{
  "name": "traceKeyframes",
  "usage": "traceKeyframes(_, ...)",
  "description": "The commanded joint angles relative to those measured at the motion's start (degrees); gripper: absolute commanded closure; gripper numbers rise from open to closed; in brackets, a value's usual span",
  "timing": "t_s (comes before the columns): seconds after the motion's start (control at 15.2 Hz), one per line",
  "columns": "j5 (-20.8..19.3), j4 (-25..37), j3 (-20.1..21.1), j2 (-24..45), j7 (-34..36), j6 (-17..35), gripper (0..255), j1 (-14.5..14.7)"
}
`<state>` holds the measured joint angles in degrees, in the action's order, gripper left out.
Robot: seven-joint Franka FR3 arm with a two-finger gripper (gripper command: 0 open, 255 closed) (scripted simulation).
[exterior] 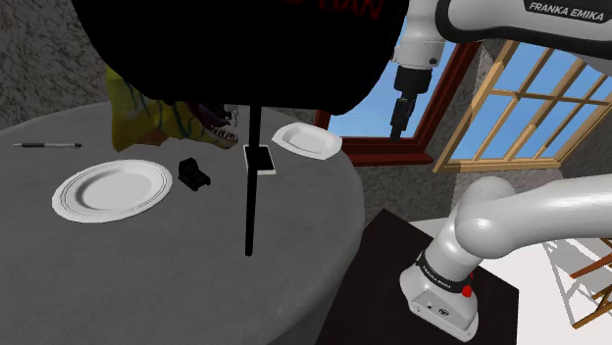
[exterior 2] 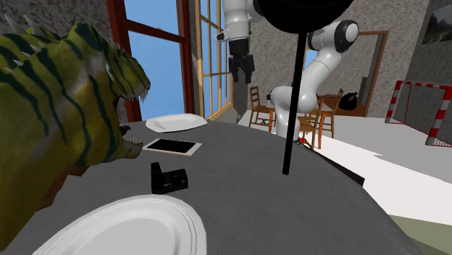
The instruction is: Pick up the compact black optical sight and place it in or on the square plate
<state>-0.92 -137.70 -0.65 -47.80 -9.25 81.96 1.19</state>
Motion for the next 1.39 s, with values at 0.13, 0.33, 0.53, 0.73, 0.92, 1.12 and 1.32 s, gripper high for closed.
traceKeyframes(0.13,1.9,0.3,1.7,2.5,2.1,2.5,0,0.7)
traceKeyframes(0.33,4.5,1.3,4.2,6.7,5.1,6.2,0,1.6)
traceKeyframes(0.53,6.7,2.9,6.6,11.3,8.0,9.8,0,2.5)
traceKeyframes(0.73,8.5,5.1,9.0,16.2,10.8,13.2,0,3.2)
traceKeyframes(0.92,9.7,7.9,11.2,21.4,13.5,16.3,0,3.8)
traceKeyframes(1.12,10.4,11.4,13.2,26.9,16.3,19.1,0,4.3)
traceKeyframes(1.32,10.5,15.5,15.2,32.6,19.1,21.6,0,4.8)
